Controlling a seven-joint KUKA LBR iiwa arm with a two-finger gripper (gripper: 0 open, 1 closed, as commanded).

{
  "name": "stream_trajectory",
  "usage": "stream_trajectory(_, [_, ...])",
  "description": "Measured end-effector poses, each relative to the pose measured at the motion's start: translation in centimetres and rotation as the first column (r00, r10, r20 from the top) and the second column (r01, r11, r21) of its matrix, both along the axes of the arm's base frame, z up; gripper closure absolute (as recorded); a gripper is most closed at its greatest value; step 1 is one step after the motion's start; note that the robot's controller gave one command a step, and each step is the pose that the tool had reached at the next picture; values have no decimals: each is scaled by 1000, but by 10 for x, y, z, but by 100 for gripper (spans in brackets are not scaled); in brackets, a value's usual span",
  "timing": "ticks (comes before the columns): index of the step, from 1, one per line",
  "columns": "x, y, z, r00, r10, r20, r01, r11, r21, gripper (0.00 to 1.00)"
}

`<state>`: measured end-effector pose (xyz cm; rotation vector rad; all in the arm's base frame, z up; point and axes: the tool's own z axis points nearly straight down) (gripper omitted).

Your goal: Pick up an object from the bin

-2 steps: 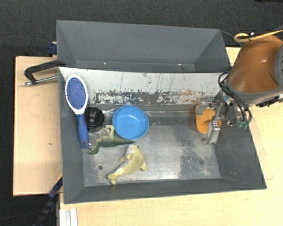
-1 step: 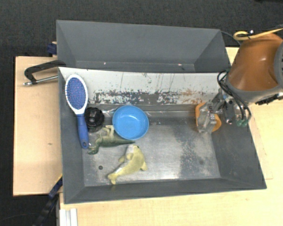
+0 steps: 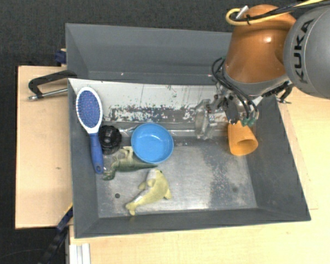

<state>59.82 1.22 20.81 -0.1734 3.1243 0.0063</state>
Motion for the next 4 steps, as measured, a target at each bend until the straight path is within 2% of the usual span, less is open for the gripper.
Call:
stream_trajectory(1, [-1,-5,-2,1000,-8,-5,8,1000,-3,0])
stream_trajectory(2, [-10,21,-67,950,-313,-17,313,950,-4,0])
stream_trajectory(3, [3,-35,-106,966,-258,-13,258,966,-6,0])
stream_trajectory(4, [3,-74,-139,976,-217,-14,217,976,-6,0])
